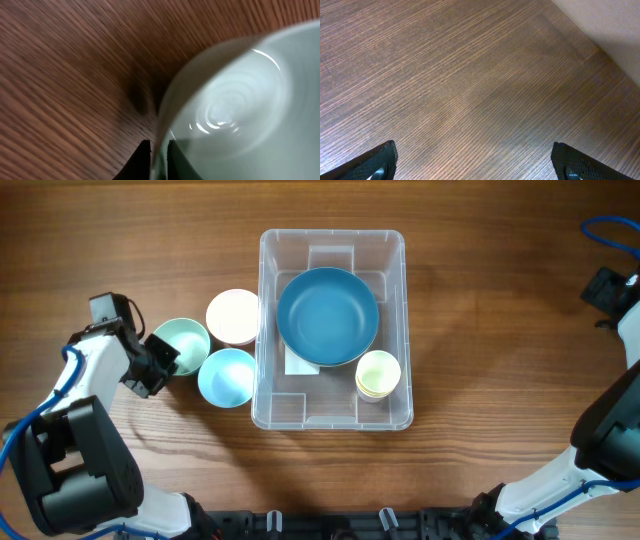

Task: Pack container
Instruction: 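Lift the mint bowl and lower it into the bin's lower middle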

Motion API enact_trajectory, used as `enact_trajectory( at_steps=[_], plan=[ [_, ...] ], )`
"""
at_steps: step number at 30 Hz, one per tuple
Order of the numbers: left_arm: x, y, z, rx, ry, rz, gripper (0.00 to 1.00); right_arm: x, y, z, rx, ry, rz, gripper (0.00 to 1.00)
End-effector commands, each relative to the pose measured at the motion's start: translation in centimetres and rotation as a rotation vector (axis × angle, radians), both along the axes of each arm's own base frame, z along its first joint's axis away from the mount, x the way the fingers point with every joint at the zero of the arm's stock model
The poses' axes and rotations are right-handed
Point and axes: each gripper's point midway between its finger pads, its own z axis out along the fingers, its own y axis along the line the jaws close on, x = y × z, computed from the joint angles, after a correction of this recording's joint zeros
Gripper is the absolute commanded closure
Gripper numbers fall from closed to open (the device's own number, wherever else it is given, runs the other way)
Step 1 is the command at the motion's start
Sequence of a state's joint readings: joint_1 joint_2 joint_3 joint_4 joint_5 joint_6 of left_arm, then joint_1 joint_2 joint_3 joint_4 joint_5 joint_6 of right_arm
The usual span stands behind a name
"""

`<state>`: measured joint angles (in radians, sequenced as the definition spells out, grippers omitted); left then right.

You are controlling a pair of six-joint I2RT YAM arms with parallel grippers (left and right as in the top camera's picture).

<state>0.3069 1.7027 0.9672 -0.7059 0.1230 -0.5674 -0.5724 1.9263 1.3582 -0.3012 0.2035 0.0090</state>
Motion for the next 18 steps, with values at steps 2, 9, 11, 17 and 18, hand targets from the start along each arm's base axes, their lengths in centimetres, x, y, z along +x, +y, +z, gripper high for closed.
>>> enact_trajectory(
  at_steps=[2,9,11,17,18],
  plan=[
    [-0.6,1.2,-0.4,0.002,0.017,0.057,0.92,0.1,-0.3,0.4,-0.013,-0.002,-0.001,0.00],
    [-1.3,4.2,0.8,0.014,-0.016,0.151,0.96,0.1,-0.3,0.4,-0.013,-0.002,-0.001,0.00],
    [-1.1,4.8,2.0,0.030,-0.049,0.146,0.96,0.1,-0.3,0.4,-0.013,-0.002,-0.001,0.00],
    [0.5,4.3,10.2,0.104,-0.257,0.106,0.96,0.1,-0.3,0.4,-0.013,-0.002,-0.001,0.00],
    [0.8,3.4,11.6,0.107,-0.300,0.069,0.96,0.1,-0.3,0.4,-0.013,-0.002,-0.001,0.00]
  ],
)
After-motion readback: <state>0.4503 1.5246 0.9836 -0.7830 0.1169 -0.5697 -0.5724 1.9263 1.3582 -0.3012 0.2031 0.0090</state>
